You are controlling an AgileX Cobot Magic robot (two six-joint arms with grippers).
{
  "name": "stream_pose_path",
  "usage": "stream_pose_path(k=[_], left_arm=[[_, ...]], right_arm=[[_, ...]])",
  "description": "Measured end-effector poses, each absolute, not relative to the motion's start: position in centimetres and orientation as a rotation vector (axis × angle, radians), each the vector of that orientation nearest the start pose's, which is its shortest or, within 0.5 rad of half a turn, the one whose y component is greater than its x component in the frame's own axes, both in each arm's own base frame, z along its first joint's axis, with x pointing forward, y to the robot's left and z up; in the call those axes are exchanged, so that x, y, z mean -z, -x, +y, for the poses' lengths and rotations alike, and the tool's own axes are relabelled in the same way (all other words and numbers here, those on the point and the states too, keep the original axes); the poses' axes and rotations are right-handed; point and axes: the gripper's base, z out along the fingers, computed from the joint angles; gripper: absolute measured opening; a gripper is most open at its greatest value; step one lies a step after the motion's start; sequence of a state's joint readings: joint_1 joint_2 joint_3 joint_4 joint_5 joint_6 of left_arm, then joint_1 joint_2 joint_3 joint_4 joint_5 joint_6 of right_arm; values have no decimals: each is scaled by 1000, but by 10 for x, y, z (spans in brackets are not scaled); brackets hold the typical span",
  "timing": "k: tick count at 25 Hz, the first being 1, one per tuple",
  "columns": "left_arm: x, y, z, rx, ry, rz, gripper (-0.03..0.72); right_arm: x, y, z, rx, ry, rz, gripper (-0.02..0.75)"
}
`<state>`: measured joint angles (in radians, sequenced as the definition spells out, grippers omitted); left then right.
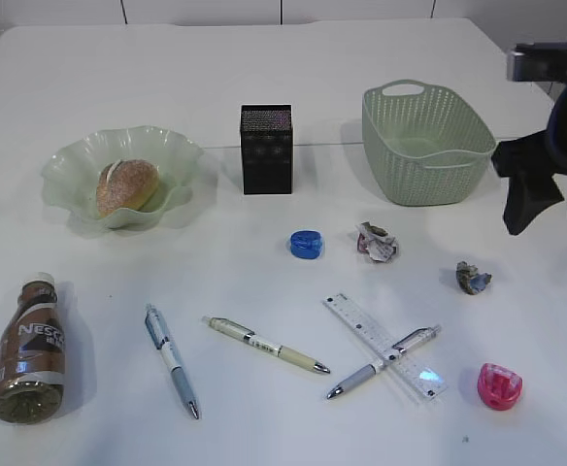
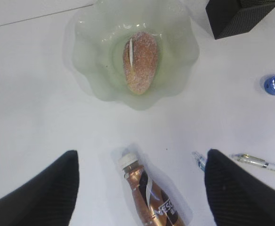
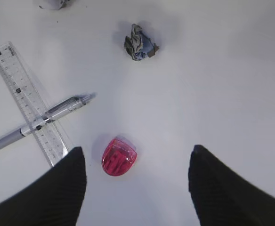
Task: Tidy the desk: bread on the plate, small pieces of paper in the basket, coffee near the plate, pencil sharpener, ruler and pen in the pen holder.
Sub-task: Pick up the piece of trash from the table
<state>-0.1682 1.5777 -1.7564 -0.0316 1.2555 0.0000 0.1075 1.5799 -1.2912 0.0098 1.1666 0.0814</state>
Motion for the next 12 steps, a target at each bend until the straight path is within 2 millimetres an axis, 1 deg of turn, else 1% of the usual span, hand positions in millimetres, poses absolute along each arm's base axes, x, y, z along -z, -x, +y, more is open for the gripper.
stream_pose_path(k=[1,3,6,7,8,12], left_arm=[[-419,-315,-56,105,-214,2550,575],[-425,-301,-54,105,-213,2532,566],[-436,-286,-51,108,-211,2495,562],[-440,-282,-50,107,-210,2483,562],[-443,-278,-50,108,-209,2473,562],[-451,-270,-48,110,-207,2445,562]], right_arm=[[-273,-318,36,-47,31,2955,533],[-263,-325,36,-48,32,2962,532],[-248,-335,38,-48,31,2963,532],[-248,-335,38,-48,31,2963,532],[-236,-343,39,-50,29,2964,532],[-214,-356,40,-49,28,2965,532]])
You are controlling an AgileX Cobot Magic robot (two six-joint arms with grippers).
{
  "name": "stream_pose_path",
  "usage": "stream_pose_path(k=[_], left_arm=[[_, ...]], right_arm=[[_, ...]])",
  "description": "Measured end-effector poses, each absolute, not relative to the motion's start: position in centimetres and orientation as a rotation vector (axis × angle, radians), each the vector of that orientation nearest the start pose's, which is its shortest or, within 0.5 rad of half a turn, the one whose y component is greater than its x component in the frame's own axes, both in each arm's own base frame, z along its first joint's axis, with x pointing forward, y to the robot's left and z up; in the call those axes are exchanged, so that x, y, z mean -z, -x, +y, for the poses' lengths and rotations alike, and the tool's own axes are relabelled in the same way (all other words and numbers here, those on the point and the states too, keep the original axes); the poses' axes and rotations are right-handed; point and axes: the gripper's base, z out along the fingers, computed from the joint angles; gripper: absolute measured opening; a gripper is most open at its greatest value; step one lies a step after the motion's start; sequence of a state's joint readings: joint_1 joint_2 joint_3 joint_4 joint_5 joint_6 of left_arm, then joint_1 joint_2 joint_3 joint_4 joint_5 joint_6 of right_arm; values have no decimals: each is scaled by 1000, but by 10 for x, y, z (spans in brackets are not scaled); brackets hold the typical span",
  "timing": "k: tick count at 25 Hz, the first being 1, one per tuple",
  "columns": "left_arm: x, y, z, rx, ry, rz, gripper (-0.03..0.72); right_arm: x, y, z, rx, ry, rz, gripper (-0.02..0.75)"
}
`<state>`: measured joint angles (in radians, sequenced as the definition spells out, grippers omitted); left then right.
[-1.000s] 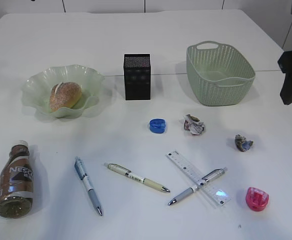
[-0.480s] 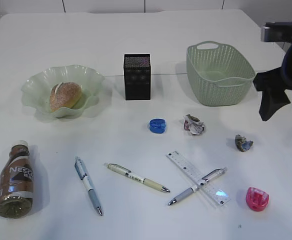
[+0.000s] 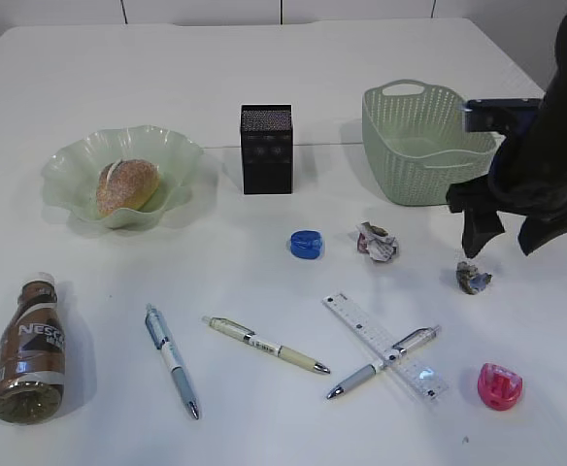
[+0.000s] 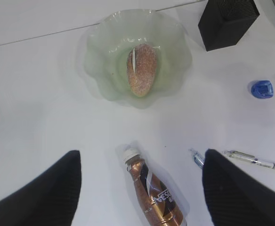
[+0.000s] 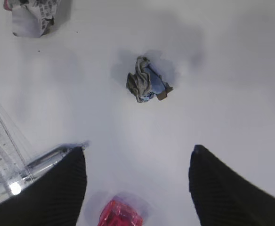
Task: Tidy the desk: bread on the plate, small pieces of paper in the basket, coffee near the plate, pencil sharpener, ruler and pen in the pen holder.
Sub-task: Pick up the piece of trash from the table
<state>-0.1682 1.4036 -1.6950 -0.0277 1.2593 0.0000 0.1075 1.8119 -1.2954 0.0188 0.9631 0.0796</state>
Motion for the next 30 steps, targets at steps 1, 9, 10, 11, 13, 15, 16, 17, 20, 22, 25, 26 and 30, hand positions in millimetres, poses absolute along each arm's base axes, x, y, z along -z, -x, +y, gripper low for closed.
stream_pose_path(k=[1,9,10,11,13,15,16,17,20,22,25,26,30], left_arm=[[-452,-268,-48,110,-207,2441,562],[-453,-267,-49,126,-208,2440,559],[-453,-267,-49,131,-208,2440,559],[-453,-267,-49,131,-208,2440,559],[-452,-267,-49,131,-208,2441,559],[-452,-267,-49,133,-208,2441,559],[-452,-267,-49,133,-208,2441,559],[-452,-267,-49,133,-208,2441,559],[-452,-267,-49,135,-208,2441,559],[-452,-267,-49,136,-208,2441,559],[-452,-267,-49,136,-208,2441,559],[-452,-267,-49,136,-208,2441,557],[-452,-267,-49,136,-208,2441,552]], right_arm=[[-210,-358,40,-49,27,2966,532],[-179,-378,42,-46,26,2981,532],[-179,-378,42,-46,26,2981,532],[-174,-384,43,-43,27,2986,532],[-173,-387,43,-37,32,2981,532],[-170,-393,42,-23,45,2978,533],[-168,-395,42,-15,49,2981,533],[-168,-396,42,-11,53,2979,533],[-161,-397,42,3,60,3006,533],[-156,-396,41,11,64,3029,532],[-153,-395,41,17,66,3051,532],[-153,-395,41,17,66,3051,532],[-149,-396,39,45,85,3058,532]])
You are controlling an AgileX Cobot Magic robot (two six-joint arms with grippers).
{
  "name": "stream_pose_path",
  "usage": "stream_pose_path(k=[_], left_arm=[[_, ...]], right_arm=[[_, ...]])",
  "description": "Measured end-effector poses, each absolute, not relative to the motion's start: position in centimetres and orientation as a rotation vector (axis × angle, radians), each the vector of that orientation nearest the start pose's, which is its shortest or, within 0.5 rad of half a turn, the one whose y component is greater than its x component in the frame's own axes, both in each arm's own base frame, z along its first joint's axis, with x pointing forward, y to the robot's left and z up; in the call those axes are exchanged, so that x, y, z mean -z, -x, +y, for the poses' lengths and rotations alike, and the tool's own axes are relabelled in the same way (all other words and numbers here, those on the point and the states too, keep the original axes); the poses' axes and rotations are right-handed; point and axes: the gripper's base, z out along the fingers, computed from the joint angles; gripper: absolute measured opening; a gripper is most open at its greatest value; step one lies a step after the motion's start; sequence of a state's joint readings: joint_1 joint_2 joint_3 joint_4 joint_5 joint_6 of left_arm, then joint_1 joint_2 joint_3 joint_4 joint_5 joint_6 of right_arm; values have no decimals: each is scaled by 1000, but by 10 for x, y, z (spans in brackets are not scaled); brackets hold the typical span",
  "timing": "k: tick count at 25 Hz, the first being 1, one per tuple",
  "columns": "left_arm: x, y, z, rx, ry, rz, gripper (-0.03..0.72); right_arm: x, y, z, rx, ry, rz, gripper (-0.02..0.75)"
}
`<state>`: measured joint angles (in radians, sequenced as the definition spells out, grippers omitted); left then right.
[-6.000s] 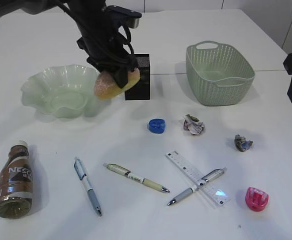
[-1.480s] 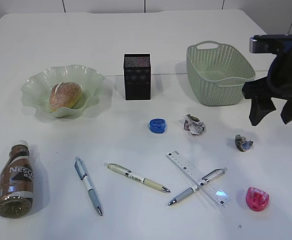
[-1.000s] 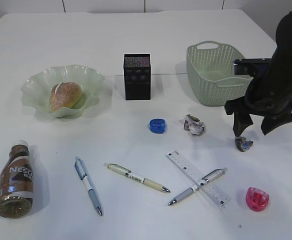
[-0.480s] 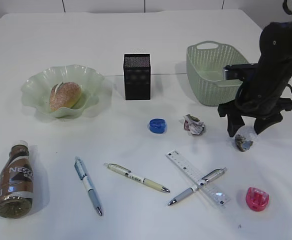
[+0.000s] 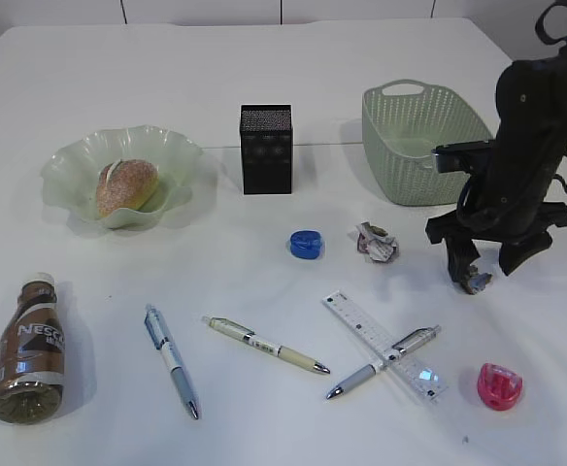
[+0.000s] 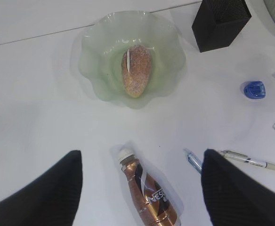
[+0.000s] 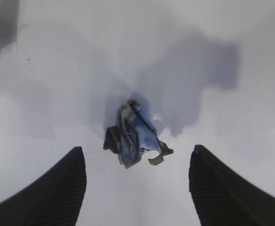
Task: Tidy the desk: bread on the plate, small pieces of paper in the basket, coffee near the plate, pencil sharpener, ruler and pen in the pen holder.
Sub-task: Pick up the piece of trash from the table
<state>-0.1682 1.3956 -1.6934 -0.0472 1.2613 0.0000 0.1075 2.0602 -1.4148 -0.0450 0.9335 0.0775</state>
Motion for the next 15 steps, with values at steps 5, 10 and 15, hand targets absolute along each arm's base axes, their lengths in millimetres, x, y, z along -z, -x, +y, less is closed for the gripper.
stream_pose_path(k=[5,10,15], left_arm=[[-452,-267,-49,136,-208,2441,550],[-452,-267,-49,136,-208,2441,544],[-452,-267,-49,136,-208,2441,543]], right_arm=[[-145,-397,39,64,97,3070,531],[-143,-397,39,64,97,3072,531],[-144,-398,39,63,97,3065,531]])
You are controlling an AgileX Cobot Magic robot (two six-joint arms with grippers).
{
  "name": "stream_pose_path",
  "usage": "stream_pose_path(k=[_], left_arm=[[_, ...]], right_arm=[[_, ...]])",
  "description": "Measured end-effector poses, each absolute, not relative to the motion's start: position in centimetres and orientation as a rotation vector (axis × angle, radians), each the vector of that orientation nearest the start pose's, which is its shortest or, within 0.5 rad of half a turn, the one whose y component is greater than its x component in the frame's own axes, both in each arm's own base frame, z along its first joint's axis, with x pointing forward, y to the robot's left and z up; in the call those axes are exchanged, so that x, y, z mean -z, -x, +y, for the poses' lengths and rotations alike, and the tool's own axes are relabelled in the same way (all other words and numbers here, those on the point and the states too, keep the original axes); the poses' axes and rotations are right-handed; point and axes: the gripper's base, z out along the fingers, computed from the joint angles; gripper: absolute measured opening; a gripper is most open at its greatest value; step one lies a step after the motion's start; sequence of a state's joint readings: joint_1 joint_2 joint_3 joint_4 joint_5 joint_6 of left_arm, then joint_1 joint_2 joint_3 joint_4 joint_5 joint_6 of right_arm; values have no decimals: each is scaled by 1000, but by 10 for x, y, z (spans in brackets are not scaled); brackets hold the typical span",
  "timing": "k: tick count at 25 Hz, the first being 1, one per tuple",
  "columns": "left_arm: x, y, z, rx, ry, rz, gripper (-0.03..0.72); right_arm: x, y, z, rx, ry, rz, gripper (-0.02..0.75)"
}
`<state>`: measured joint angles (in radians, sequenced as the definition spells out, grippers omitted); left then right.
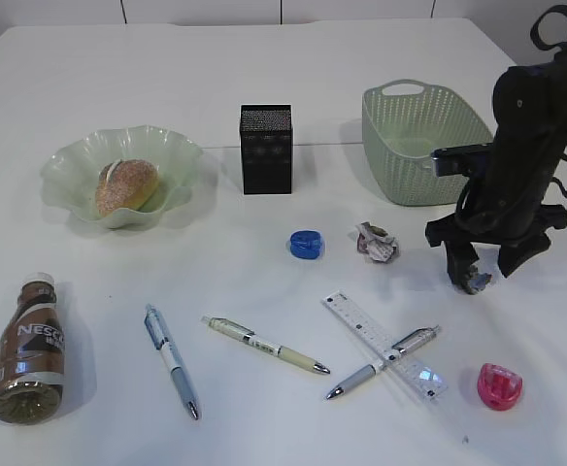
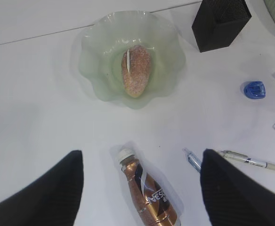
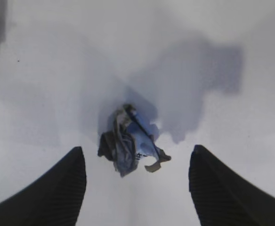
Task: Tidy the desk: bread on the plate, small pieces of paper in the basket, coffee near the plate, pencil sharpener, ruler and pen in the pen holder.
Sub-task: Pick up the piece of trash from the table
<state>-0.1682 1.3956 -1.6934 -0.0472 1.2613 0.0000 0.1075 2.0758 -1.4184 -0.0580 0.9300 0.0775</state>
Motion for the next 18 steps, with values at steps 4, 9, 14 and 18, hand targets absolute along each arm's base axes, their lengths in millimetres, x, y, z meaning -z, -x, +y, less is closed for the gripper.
stream_pose_path(k=[4,9,14,18], left_arm=[[-452,-267,-49,136,-208,2441,537],[-452,-267,-49,136,-208,2441,535],[-452,-267,-49,136,-208,2441,530],[-452,-267,-49,136,-208,2441,527]], right_arm=[[-144,-400,39,58,94,3042,532],[-144,-400,39,58,94,3038,532],[-144,-401,39,57,94,3034,531],[-144,-401,39,57,94,3034,532]])
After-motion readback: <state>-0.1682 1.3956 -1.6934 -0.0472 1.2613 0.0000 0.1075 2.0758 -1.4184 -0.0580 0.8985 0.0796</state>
